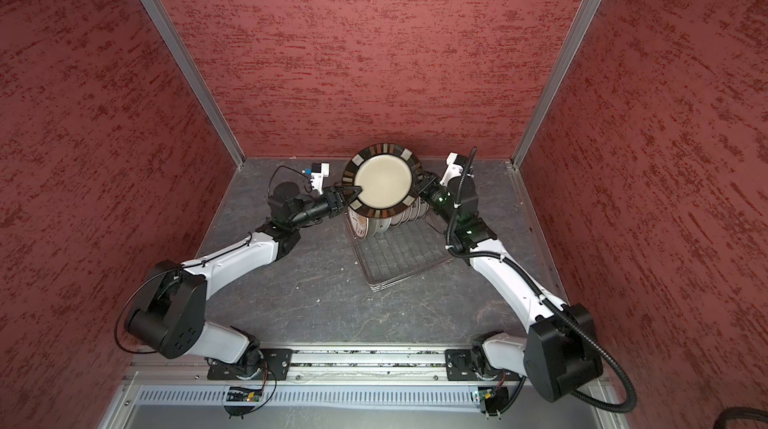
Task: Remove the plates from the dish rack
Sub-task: 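Carry the plate toward the left gripper while the left gripper approaches its rim, then grasp the plate rim with the left gripper while the right gripper releases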
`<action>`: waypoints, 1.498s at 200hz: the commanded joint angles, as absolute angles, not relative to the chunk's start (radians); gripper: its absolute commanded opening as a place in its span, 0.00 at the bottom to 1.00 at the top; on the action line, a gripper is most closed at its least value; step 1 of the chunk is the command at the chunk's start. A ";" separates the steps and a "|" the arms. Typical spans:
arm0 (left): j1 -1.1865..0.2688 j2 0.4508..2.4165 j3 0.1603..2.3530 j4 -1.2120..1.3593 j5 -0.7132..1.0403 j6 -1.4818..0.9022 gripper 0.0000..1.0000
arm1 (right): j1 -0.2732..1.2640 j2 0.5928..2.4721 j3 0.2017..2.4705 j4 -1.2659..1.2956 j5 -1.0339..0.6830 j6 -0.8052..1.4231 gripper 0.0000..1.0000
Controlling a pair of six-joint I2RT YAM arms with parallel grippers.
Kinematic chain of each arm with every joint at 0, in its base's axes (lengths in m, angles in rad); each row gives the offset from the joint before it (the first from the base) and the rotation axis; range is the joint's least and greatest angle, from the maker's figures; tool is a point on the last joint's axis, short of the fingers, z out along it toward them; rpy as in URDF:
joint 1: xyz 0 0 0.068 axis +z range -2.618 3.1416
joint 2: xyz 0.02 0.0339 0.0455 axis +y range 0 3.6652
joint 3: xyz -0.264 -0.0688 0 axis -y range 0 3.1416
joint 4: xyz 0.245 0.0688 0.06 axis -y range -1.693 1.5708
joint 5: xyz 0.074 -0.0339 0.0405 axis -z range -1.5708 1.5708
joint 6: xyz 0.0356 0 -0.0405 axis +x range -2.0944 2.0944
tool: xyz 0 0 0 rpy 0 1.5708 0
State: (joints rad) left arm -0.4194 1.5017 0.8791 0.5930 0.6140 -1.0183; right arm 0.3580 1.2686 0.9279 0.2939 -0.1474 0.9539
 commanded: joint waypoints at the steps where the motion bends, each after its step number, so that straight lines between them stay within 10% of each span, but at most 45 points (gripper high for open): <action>1: -0.409 1.536 0.907 0.597 0.676 -1.043 0.20 | 0.357 1.257 0.959 0.506 -0.164 0.973 0.00; 68: -0.395 1.551 0.922 0.568 0.675 -1.040 0.02 | 0.359 1.296 0.972 0.517 -0.210 0.947 0.00; 121: -0.368 1.538 0.920 0.607 0.692 -1.082 0.00 | 0.359 1.319 0.911 0.734 -0.350 0.908 0.56; 145: -0.327 1.507 0.916 0.617 0.715 -1.102 0.00 | 0.359 1.325 0.931 0.730 -0.422 0.865 0.99; 299: -0.178 1.221 0.762 0.529 0.642 -1.100 0.00 | 0.360 1.137 0.920 0.336 -0.328 0.386 0.99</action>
State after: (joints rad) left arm -0.1951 1.2911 0.7486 0.4175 0.6621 -1.1000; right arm 0.3527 1.1488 0.8871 0.5316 -0.3855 0.5671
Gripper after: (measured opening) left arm 0.100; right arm 0.989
